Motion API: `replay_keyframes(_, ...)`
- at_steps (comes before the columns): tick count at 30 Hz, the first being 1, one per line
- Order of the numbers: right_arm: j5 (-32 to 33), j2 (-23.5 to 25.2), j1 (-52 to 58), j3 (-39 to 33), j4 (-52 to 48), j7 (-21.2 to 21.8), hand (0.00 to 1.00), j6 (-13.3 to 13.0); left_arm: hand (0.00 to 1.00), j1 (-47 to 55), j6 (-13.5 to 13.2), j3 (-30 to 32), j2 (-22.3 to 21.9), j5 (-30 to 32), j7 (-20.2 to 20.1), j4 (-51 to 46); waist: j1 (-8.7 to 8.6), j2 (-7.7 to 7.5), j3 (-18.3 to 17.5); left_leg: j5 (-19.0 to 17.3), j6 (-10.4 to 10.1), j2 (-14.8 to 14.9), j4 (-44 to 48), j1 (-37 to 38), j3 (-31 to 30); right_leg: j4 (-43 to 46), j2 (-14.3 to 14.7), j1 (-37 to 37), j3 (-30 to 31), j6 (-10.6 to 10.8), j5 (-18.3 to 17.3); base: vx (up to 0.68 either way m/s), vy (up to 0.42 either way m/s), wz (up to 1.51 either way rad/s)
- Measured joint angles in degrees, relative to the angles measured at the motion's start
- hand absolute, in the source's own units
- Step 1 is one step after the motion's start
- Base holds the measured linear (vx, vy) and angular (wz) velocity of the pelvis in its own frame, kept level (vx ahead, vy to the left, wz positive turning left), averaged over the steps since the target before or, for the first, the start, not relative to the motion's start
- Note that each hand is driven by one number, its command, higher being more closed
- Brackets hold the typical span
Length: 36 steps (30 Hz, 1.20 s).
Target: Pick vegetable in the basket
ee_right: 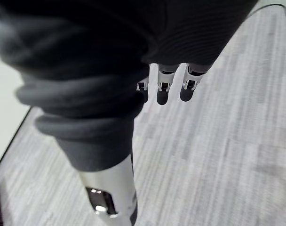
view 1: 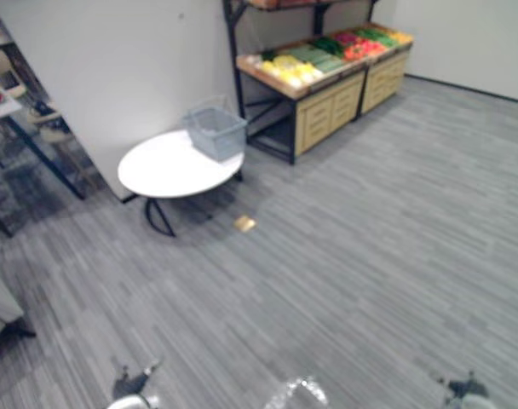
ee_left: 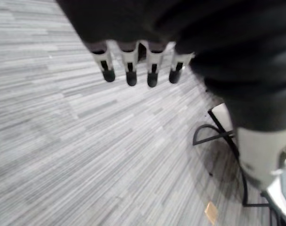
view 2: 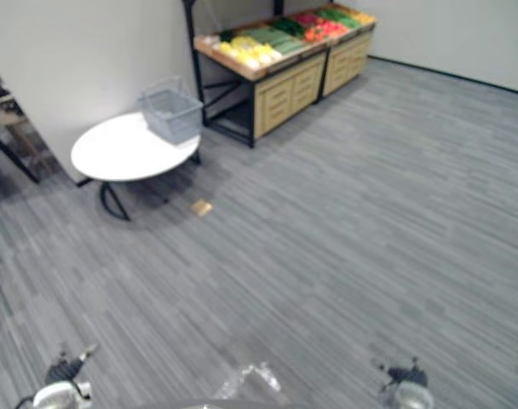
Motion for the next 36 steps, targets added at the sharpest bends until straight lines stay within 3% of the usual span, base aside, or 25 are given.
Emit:
replay_keyframes(10,0.0,-1.6,-2.1,2.8,0.2,0.0,0.0,-0.6,0.0,-0.6,-0.4,-3.8,-0.6,0.4,0.4,0.0,-0.42,0.45,1.0,-0.8,-1.0,0.5,0.0,0.9,0.6,-0.1,0.5,1.0,-0.1,-0.8,-0.7,0.02,-0.043,-0.02)
replay_keyframes(18,-0.5,1.2,-0.7,2.9,0.8,0.0,0.0,0.4,0.0,0.5,-0.3,-4.8,-4.9,0.4,-0.1,1.8,-1.48,0.51,1.2,-0.9,-0.9,0.9,0.0,0.0,0.9,2.8,0.7,-1.4,0.0,-0.9,-2.2,-0.07,-0.041,-0.02)
replay_keyframes(25,-0.5,1.9,-1.1,2.9,2.3,0.0,0.0,0.6,0.0,0.4,-0.3,-6.4,-5.0,0.3,-0.2,1.8,-1.45,0.45,1.3,-1.4,-1.6,1.2,0.2,-0.3,1.4,4.5,1.0,-2.5,0.1,-1.3,-3.5,0.03,-0.033,-0.02)
replay_keyframes(27,-0.5,2.0,-1.4,4.5,2.3,0.0,0.0,0.6,0.0,0.3,-0.3,-6.2,-5.0,-0.2,-0.2,1.7,-1.26,-0.2,1.7,-5.0,-2.1,1.8,6.5,-2.8,2.4,8.0,0.6,-4.1,0.8,-1.6,-5.9,0.07,-0.082,-0.15)
replay_keyframes(29,-0.5,2.1,-1.5,6.5,2.5,0.0,0.0,0.6,0.0,0.5,-0.3,-6.2,-5.0,-0.6,-0.2,1.7,-1.27,-0.67,2.8,-11.0,-3.7,4.4,22.6,-8.4,4.6,12.0,0.5,-4.5,1.2,-2.5,-9.8,0.07,-0.114,-0.04)
replay_keyframes(30,-0.5,2.1,-1.4,7.0,2.5,0.0,0.0,0.6,0.0,0.5,-0.3,-6.1,-5.1,-0.6,-0.2,1.7,-1.32,-0.9,3.0,-11.6,-4.1,5.4,28.1,-10.4,5.0,12.3,0.5,-4.2,1.1,-2.6,-10.3,0.1,-0.106,-0.02)
replay_keyframes(31,-0.5,2.0,-1.2,7.6,2.5,0.0,0.0,0.5,0.0,0.6,-0.3,-5.6,-5.5,-0.7,-0.2,1.1,-1.15,-0.64,3.8,-11.2,-4.0,8.3,40.4,-15.1,5.8,13.1,0.9,-3.3,1.3,-3.1,-11.1,0.15,-0.082,-0.12)
replay_keyframes(32,-0.5,1.8,-1.1,7.6,2.5,0.0,0.0,0.6,0.0,0.6,-0.3,-5.5,-5.9,-0.7,-0.2,0.5,-1.0,0.17,5.1,-8.7,-3.2,11.8,51.9,-18.8,5.9,14.3,1.9,-1.7,1.5,-3.3,-12.0,0.16,-0.064,-0.17)
replay_keyframes(33,-0.5,1.8,-1.0,7.6,2.6,0.0,0.0,0.6,0.0,0.9,-0.2,-5.5,-6.0,-0.7,-0.2,0.5,-0.81,-0.1,5.7,-6.7,-2.6,13.2,56.5,-20.4,6.1,14.7,2.1,-0.8,1.9,-3.9,-12.9,0.19,-0.016,-0.19)
replay_keyframes(34,-0.5,1.8,-1.0,7.8,3.4,-0.1,0.0,0.7,0.0,1.4,0.0,-5.6,-6.1,-0.7,-0.2,0.6,-0.69,-0.33,6.0,-7.2,-2.2,14.4,61.5,-23.0,6.4,14.6,1.9,0.8,2.4,-4.4,-13.9,0.23,0.017,-0.26)
replay_keyframes(36,-0.4,1.6,-1.1,7.7,4.5,-0.1,0.0,0.8,0.0,1.4,0.2,-5.8,-6.1,-0.7,-0.2,0.6,-0.13,-0.9,6.0,-10.0,-2.5,14.1,59.3,-25.3,7.9,14.0,0.2,2.1,3.6,-4.1,-15.0,0.28,0.039,-0.25)
